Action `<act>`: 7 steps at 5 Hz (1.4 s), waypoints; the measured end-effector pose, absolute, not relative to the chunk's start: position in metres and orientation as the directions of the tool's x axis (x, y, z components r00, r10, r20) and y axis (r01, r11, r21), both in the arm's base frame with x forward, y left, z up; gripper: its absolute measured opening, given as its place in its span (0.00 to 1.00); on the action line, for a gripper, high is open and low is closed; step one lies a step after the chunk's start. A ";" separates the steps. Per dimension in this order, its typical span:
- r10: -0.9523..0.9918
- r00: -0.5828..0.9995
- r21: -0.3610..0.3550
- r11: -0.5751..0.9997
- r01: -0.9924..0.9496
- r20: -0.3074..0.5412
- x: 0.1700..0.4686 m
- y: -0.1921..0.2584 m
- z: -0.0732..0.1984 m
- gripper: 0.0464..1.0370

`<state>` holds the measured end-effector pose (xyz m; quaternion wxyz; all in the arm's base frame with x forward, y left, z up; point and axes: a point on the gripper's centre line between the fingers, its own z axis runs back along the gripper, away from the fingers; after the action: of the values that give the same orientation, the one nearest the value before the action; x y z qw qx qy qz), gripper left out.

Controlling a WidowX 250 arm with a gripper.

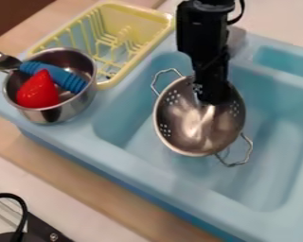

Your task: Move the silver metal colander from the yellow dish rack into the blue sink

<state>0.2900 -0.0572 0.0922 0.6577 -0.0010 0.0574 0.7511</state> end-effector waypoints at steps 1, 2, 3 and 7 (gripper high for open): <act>0.991 -0.126 0.120 -0.120 -0.985 -0.040 0.291 -0.056 0.092 0.18; 0.992 -0.124 0.122 -0.118 -0.985 -0.036 0.291 -0.055 0.092 0.40; 0.995 -0.101 0.061 -0.099 -0.993 -0.024 0.288 -0.053 0.093 0.69; 0.978 -0.200 -0.219 -0.209 -0.953 -0.064 0.284 -0.005 0.166 0.96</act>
<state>0.2840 -0.0051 0.1662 0.6253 -0.0947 -0.0654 0.7718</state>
